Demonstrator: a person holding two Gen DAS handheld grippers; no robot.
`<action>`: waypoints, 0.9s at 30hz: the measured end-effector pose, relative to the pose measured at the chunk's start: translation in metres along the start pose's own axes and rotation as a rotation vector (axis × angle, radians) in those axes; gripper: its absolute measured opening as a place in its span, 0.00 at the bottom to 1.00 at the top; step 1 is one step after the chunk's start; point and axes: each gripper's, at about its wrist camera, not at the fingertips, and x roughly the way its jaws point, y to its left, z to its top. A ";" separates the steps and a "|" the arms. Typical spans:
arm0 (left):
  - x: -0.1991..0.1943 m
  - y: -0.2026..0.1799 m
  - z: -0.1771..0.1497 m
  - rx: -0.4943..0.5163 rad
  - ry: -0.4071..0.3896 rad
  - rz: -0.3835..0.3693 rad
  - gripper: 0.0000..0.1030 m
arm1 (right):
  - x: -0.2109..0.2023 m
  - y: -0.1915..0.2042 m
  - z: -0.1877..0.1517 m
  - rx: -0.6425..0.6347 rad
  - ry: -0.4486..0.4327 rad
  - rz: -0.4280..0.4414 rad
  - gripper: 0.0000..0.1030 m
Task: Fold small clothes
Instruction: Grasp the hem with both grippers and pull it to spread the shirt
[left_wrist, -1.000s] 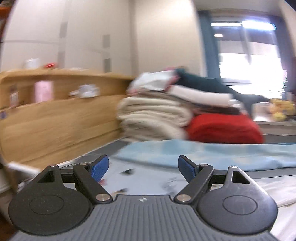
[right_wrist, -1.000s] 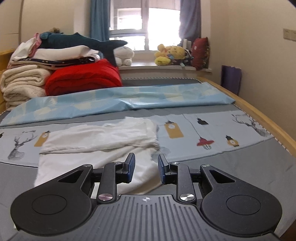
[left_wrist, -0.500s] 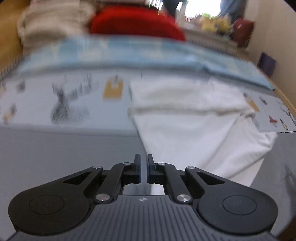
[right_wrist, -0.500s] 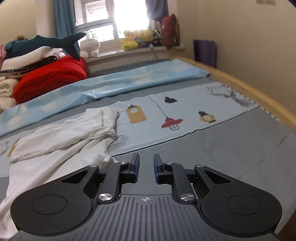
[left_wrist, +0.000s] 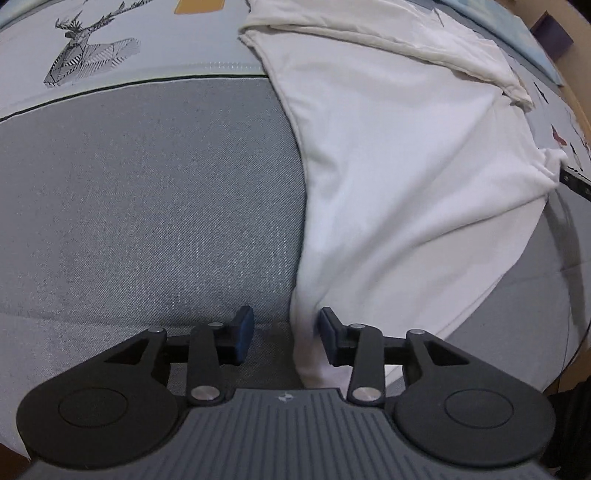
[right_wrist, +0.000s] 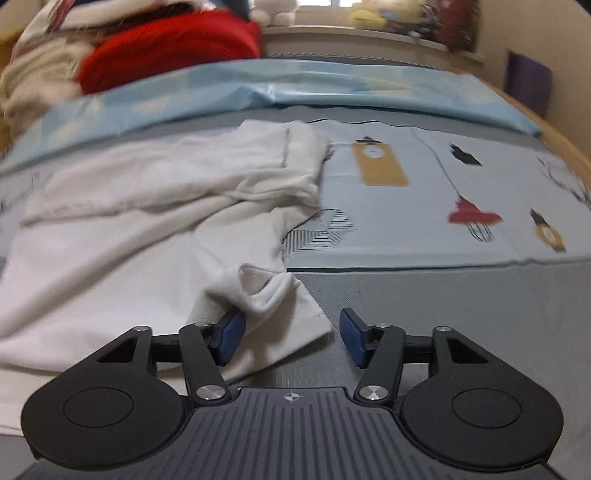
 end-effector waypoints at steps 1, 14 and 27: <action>0.000 0.000 0.000 0.000 0.000 -0.004 0.42 | 0.005 0.003 0.001 -0.012 0.001 -0.006 0.62; -0.007 -0.010 -0.001 0.099 -0.036 -0.015 0.06 | 0.023 0.008 0.014 0.033 0.078 0.032 0.06; -0.070 0.000 -0.050 0.100 -0.185 -0.044 0.00 | -0.133 -0.030 -0.040 0.231 0.138 0.047 0.04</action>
